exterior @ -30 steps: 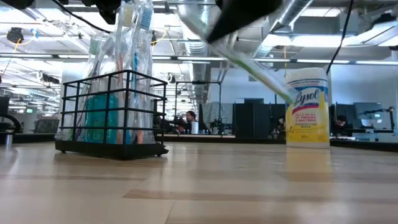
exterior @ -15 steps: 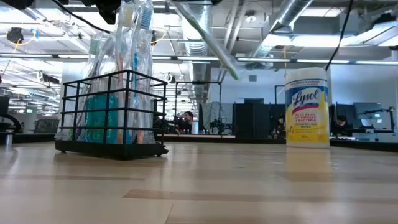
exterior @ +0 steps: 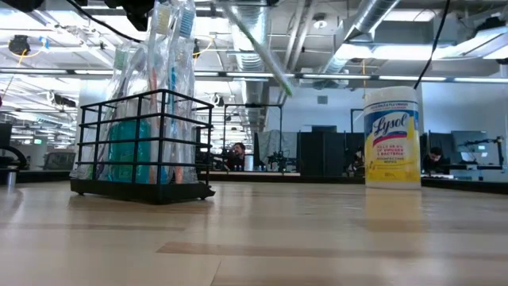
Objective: Pick & Place toothbrushing station
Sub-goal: Put the left green toothbrush into the left compartment of the wire organizer
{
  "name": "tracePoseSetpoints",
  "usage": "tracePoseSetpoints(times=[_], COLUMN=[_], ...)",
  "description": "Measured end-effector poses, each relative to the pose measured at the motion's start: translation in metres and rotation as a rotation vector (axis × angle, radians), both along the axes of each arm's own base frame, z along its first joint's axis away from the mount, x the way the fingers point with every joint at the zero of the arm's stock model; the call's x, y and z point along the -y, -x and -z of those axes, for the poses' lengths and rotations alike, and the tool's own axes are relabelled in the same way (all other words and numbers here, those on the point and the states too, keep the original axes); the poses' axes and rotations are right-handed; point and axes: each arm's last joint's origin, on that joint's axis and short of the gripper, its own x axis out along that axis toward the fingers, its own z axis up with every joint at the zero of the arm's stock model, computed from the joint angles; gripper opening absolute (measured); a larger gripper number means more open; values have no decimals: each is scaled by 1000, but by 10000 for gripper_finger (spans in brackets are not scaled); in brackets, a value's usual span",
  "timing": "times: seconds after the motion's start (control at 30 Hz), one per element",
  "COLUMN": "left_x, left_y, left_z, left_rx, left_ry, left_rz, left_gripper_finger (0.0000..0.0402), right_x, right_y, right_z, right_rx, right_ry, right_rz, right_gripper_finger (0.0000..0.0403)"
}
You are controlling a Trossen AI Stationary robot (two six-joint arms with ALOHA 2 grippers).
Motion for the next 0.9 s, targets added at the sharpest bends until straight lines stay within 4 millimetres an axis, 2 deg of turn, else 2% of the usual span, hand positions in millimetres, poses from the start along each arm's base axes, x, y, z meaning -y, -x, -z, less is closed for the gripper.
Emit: tracePoseSetpoints(times=[0.17,0.27,0.37,0.47,0.6,0.73,0.9], left_x=[0,0,0,0,0,0,0], left_y=[0,0,0,0,0,0,0], left_z=[0,0,0,0,0,-1,-1], left_rx=[0,1,1,1,5,12,11], left_ry=[0,-1,-2,-2,-1,1,0], left_rz=[0,0,0,0,-1,-1,-1], left_gripper_finger=[112,112,112,112,112,112,112], right_x=[7,12,20,25,29,35,36], right_y=[24,42,65,83,97,101,90], right_z=[-37,-41,-36,-28,-13,3,20], right_rx=[68,83,122,263,459,602,691], right_ry=[14,33,-13,-71,-133,-182,-239], right_rz=[12,6,50,51,31,-5,-61], right_gripper_finger=[0,0,0,0,0,0,0])
